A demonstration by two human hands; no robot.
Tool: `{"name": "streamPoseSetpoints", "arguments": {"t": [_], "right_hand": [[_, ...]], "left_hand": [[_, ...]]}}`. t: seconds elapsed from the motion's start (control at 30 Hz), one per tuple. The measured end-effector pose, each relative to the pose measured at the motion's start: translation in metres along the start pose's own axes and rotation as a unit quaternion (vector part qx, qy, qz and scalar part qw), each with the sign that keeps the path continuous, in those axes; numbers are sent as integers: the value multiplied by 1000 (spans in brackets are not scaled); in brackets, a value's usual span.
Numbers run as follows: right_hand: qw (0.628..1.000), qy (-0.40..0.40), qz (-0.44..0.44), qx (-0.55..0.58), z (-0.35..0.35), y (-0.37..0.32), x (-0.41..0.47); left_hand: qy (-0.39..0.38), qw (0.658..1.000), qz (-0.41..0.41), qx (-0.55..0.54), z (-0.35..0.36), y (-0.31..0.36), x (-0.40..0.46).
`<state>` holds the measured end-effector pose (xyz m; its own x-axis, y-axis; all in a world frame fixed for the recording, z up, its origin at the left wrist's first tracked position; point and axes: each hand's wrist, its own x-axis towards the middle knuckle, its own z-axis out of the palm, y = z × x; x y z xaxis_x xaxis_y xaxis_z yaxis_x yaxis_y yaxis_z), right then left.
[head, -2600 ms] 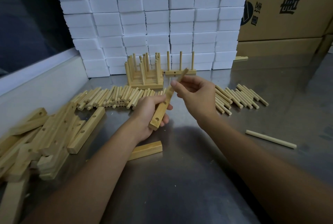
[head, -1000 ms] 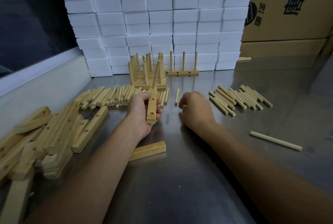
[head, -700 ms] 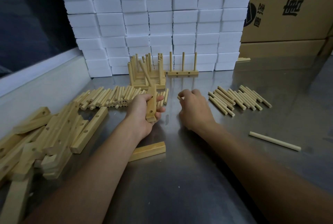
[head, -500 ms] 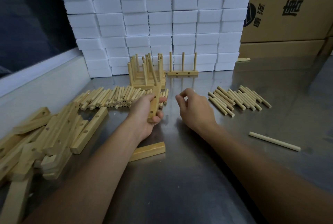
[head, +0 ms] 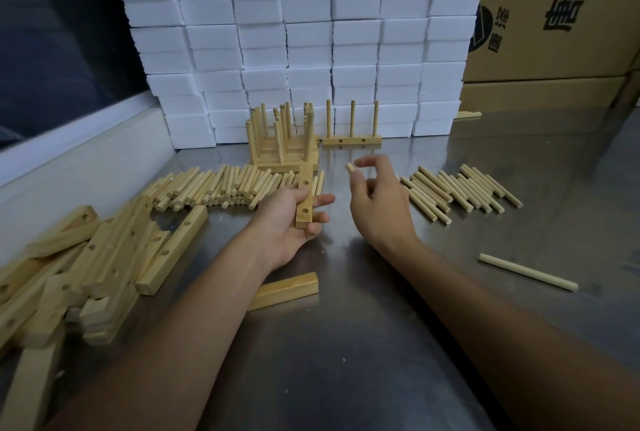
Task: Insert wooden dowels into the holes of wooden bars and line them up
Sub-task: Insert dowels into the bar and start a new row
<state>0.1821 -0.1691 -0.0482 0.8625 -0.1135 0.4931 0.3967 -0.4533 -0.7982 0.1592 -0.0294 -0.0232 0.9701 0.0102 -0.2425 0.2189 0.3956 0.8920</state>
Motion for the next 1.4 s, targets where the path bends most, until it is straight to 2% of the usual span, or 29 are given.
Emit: {"name": "streamPoseSetpoints", "arguments": {"t": [0.17,0.33,0.53,0.67,0.8,0.9,1.03,1.2,1.4], "right_hand": [[996,-26,58,70,0,2,0],[972,-39,103,207,-5,0,2],[954,-82,136,255,-8,-6,2],[960,-113,111,233,-5,-7,0],[976,-101,70,178,-6,-8,1],[995,-88,-27,51,-7,-11,2],[986,-100,-109,-70,-6,-18,4],[983,-90,-125,-103,-4,-20,6],[993,-56,-88,-62,0,-19,4]], "left_hand": [[-3,1000,-26,11,-1,-1,4],[-14,998,-40,39,-2,-2,3],[-52,996,-37,64,-2,-2,2],[-64,994,-35,76,-3,-2,0],[-61,994,-34,87,-2,-2,1],[-68,993,-30,97,-1,-3,0],[-68,992,-22,103,0,-4,1],[-67,991,-10,114,1,-6,0],[-60,991,-5,117,3,-6,0]]}}
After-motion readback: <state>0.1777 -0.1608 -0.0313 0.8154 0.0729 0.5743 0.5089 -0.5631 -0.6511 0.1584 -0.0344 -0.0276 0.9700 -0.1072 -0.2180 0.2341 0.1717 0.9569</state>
